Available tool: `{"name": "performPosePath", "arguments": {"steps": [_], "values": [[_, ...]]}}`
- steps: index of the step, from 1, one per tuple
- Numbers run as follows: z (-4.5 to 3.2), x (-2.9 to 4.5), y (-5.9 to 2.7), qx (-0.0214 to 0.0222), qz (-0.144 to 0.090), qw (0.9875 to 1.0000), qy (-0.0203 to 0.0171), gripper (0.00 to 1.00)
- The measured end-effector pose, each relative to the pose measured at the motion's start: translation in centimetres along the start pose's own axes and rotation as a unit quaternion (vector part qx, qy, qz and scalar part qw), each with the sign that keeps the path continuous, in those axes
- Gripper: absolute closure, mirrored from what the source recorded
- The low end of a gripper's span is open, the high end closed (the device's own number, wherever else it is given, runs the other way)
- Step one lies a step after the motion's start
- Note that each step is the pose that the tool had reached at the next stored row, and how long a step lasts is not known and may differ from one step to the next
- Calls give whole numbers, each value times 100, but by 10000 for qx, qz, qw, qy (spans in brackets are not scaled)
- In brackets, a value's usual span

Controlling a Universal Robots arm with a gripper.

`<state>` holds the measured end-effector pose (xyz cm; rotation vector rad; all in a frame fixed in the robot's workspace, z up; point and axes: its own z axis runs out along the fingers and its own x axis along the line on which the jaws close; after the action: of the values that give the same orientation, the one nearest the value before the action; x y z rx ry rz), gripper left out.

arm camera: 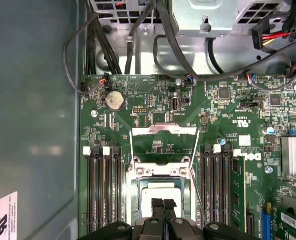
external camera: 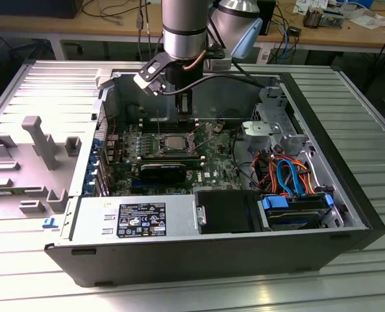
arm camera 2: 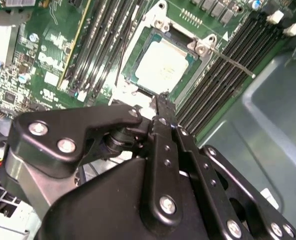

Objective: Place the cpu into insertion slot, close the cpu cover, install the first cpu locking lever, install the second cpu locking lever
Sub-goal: 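Close the cpu cover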

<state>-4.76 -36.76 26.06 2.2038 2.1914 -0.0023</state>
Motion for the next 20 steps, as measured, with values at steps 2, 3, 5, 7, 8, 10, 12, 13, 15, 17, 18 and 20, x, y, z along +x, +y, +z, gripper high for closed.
{"name": "performPosePath", "arguments": {"steps": [2,3,5,7,8,10,12,13,15,17,18,20], "values": [[-30,-1,1,-1,-4,10000,0,89],[-62,-1,2,-1,-6,10000,0,89],[-60,-1,27,-2,-12,10000,1,89],[-58,-1,104,-1,-17,10000,-8,89],[-58,-1,120,-1,-18,10000,-8,89],[-63,-1,122,-1,-17,10000,-8,89],[-69,0,141,-2,-17,10000,-6,89],[-69,-1,176,-1,-17,10000,-6,89],[-67,0,256,-2,-17,10000,-7,89],[-65,1,363,-1,-17,10000,-10,89],[-64,1,395,-1,-17,10000,-11,89],[-62,2,469,-1,-18,10000,-12,89]]}}
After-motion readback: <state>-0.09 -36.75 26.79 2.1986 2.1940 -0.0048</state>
